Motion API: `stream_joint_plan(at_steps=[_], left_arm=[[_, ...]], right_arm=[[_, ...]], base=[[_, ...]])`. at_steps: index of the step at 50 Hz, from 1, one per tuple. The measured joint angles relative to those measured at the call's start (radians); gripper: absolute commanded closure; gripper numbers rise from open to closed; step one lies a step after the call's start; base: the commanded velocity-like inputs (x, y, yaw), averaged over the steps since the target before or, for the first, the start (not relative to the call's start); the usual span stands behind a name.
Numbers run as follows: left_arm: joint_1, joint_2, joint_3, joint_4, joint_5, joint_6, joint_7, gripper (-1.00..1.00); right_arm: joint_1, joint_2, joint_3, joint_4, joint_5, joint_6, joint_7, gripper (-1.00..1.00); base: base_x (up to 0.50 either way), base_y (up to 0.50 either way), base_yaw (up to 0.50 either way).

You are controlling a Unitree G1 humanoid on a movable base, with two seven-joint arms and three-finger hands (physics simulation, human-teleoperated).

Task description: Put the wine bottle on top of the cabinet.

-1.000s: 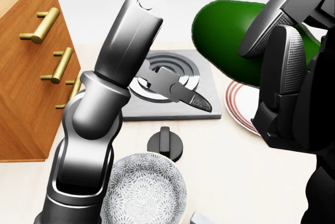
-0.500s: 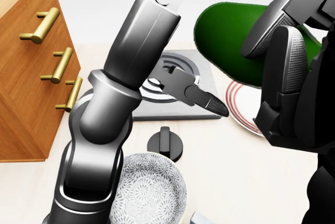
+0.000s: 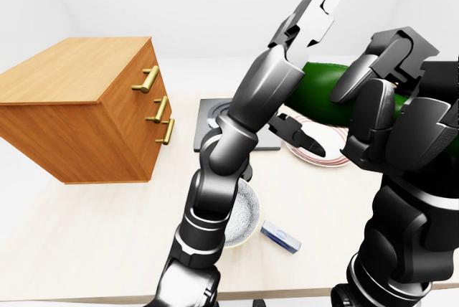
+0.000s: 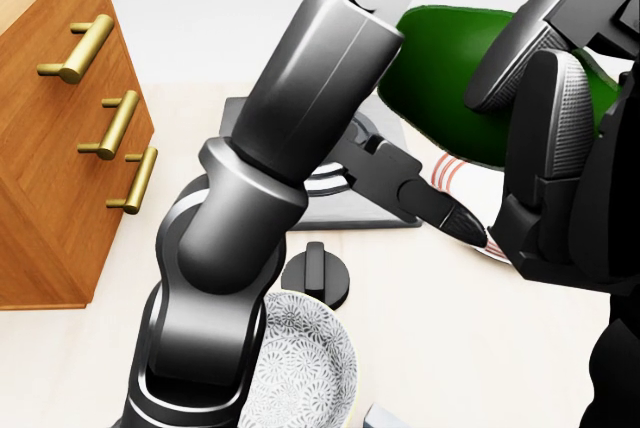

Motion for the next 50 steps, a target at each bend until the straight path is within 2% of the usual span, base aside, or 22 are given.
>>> stream_joint_plan(at_steps=[7,11,15,16,17,18,19,23,37,43,44,45,46,50], left_arm=[[-0.018,-0.015,-0.003,0.003,0.005,0.009,-0.007,-1.00],[-0.017,-0.023,-0.009,0.006,0.011,0.005,-0.006,-1.00],[-0.027,-0.033,-0.010,0.004,0.014,0.017,-0.011,-1.00],[-0.029,-0.036,-0.010,0.004,0.014,0.020,-0.012,-0.66],[-0.030,-0.037,-0.010,0.005,0.013,0.021,-0.012,0.24],[-0.031,-0.039,-0.011,0.006,0.012,0.023,-0.013,0.90],[-0.031,-0.040,-0.013,0.006,0.009,0.025,-0.020,1.00],[-0.030,-0.045,-0.024,0.015,0.001,0.028,-0.037,1.00],[-0.041,-0.044,-0.023,0.043,-0.016,0.013,-0.035,1.00],[-0.034,-0.041,-0.024,0.038,-0.027,0.018,-0.031,1.00],[-0.034,-0.040,-0.025,0.039,-0.031,0.018,-0.030,1.00],[-0.035,-0.038,-0.023,0.041,-0.035,0.018,-0.029,1.00],[-0.036,-0.036,-0.019,0.044,-0.036,0.018,-0.027,1.00],[-0.042,-0.025,-0.006,0.053,-0.041,0.018,-0.018,1.00]], right_arm=[[0.002,-0.002,-0.004,-0.003,0.004,0.000,0.000,1.00],[0.004,-0.002,-0.005,-0.005,0.006,0.000,0.000,1.00],[0.007,-0.002,-0.005,-0.006,0.007,0.000,-0.001,1.00],[0.008,-0.002,-0.006,-0.006,0.008,0.000,-0.001,1.00],[0.009,-0.003,-0.006,-0.006,0.008,0.000,0.000,1.00],[0.009,-0.003,-0.007,-0.006,0.009,0.000,0.000,1.00],[0.009,-0.003,-0.009,-0.008,0.009,0.000,-0.004,1.00],[0.007,-0.003,-0.010,-0.015,-0.002,0.000,-0.019,1.00],[0.017,-0.003,0.022,-0.018,-0.001,0.000,-0.019,1.00],[0.017,-0.001,0.027,-0.018,-0.007,0.000,-0.013,1.00],[0.017,-0.001,0.027,-0.019,-0.009,0.000,-0.013,0.13],[0.017,-0.001,0.022,-0.023,-0.001,0.000,-0.019,-0.92],[0.017,-0.002,0.017,-0.030,0.007,0.000,-0.025,-1.00],[0.006,-0.011,-0.018,-0.066,0.043,0.000,-0.043,-1.00]], base=[[0.00,0.00,0.00],[0.00,0.00,0.00],[0.00,0.00,0.00],[0.00,0.00,0.00],[0.00,0.00,0.00],[0.00,0.00,0.00],[0.00,0.00,0.00],[0.00,0.00,0.00],[0.00,0.00,0.00],[0.00,0.00,0.00],[0.00,0.00,0.00],[0.00,0.00,0.00],[0.00,0.00,0.00],[0.00,0.00,0.00]])
